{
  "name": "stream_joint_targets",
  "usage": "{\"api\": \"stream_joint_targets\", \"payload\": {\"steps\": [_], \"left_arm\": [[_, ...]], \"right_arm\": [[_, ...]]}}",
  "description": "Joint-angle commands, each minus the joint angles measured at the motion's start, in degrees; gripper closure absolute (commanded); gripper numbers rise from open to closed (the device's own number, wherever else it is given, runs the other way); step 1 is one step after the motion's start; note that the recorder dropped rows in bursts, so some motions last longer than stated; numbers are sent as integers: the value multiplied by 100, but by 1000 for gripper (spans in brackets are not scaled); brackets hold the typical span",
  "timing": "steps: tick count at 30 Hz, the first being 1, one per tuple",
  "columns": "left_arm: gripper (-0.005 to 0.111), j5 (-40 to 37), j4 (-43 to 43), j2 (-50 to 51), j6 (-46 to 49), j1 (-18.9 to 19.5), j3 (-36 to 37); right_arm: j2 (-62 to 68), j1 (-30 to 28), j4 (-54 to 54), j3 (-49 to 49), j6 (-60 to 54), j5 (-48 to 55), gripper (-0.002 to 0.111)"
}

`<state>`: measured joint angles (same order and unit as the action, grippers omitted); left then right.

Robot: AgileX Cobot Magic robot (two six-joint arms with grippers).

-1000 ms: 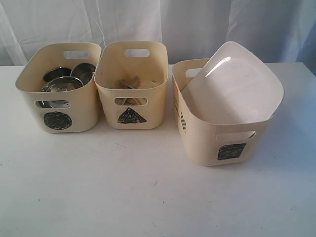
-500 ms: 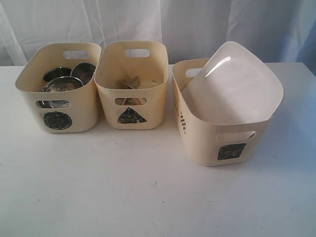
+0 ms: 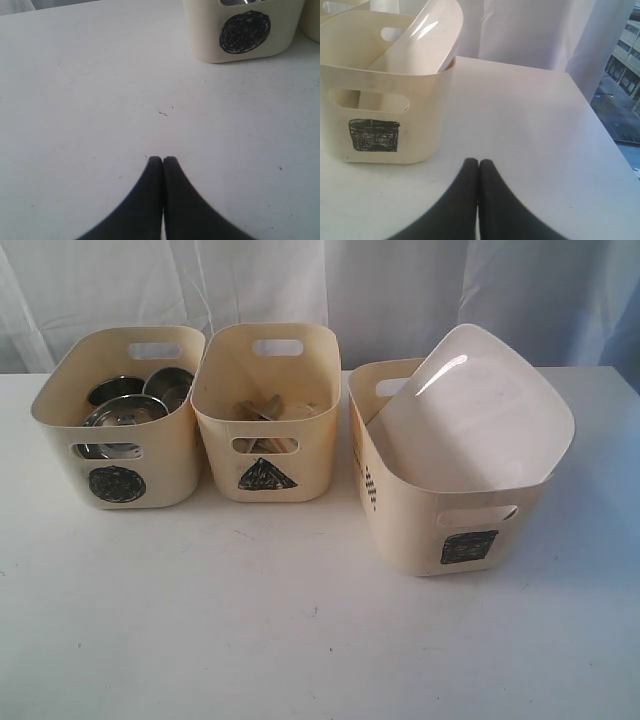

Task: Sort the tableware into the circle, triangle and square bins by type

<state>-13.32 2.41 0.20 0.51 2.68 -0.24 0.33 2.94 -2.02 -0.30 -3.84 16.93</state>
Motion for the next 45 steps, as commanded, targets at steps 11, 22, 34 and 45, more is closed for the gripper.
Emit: {"api": "stream_joint_targets", "payload": {"steps": [11,22,34,45], "left_arm": [[107,7,-36,-20,-1,-24,24],[107,7,-36,-20,-1,-24,24],[107,7,-36,-20,-1,-24,24],[107,7,-36,-20,-1,-24,24]], "right_arm": [[-33,-13,25,30,30,277,108],[-33,-13,202,30,657,309,108],[-33,-13,202,30,716,309,108],[-33,-13,202,30,716,309,108]]}}
